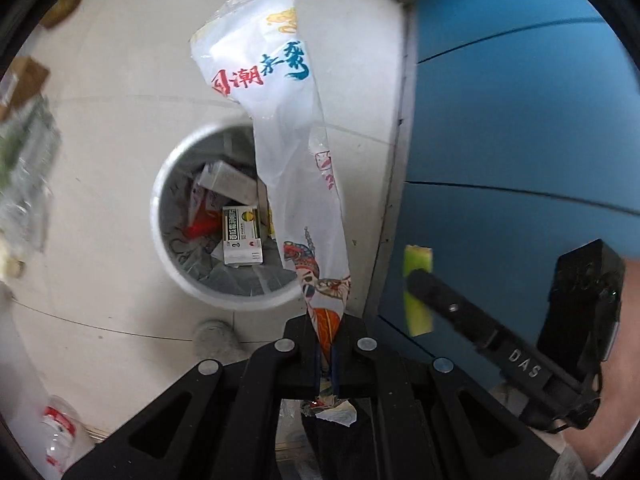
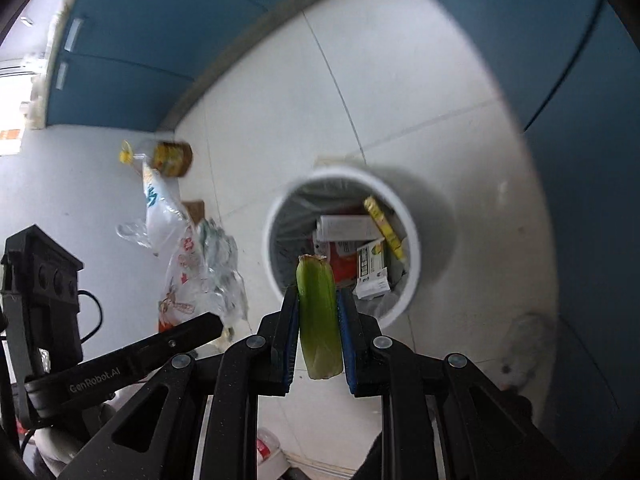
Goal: Collect trash
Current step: 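Carry the celery piece and snack wrapper down over the white bin, then open both tools to drop the celery and wrapper into the bin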
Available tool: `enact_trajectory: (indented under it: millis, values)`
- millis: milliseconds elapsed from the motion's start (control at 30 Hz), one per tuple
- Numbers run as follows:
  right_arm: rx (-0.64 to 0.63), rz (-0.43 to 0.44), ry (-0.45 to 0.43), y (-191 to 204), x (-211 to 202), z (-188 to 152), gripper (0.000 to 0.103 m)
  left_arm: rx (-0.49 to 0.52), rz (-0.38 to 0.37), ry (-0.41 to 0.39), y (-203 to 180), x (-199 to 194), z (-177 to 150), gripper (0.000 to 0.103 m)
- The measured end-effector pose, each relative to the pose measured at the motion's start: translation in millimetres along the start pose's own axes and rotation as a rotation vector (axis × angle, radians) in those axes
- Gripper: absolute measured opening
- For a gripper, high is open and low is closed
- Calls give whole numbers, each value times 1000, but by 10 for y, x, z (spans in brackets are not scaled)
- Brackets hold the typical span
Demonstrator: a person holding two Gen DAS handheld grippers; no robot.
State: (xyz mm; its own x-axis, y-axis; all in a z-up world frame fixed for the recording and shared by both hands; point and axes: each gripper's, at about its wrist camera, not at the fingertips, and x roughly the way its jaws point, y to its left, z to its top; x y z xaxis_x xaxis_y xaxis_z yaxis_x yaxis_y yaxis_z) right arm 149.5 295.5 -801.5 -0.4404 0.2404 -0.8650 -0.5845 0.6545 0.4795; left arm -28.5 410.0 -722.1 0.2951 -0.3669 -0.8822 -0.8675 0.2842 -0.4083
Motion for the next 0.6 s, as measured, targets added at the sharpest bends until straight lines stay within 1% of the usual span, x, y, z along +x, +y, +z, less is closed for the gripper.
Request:
enact_trajectory:
  millis: [100, 167, 200, 267, 333, 400, 433, 467, 500, 533, 567, 600]
  values:
    - [-20, -11, 41, -125, 569, 61, 20, 17, -16, 30, 201, 391, 143, 1]
    - [-29, -26, 69, -194, 852, 108, 20, 25, -8, 54, 341, 637, 213, 1]
    - [-29, -30, 77, -206, 984, 163, 20, 31, 10, 64, 410, 766, 234, 1]
    - [-47, -45, 94, -274, 1205, 203, 21, 36, 31, 63, 501, 881, 241, 1]
    - [-69, -63, 116, -288, 1367, 239, 23, 44, 27, 68, 523, 946, 218, 3]
    - [-84, -97, 126, -286, 1444, 308, 27, 37, 55, 73, 543, 975, 205, 5]
    - [-96, -113, 128, -270, 1453, 308, 37, 37, 67, 65, 554, 959, 178, 6]
    - [-105, -130, 125, -272, 1452, 311, 57, 32, 79, 65, 562, 937, 152, 10]
    - [-112, -144, 117, -261, 1400, 303, 67, 25, 88, 65, 556, 913, 138, 22]
    - [-112, -146, 110, -242, 1366, 298, 73, 15, 116, 66, 564, 886, 114, 39]
    - [-118, -136, 107, -225, 1317, 298, 73, 12, 136, 60, 554, 838, 95, 85]
    - [-116, -144, 104, -212, 1265, 286, 73, 12, 141, 39, 554, 791, 75, 102]
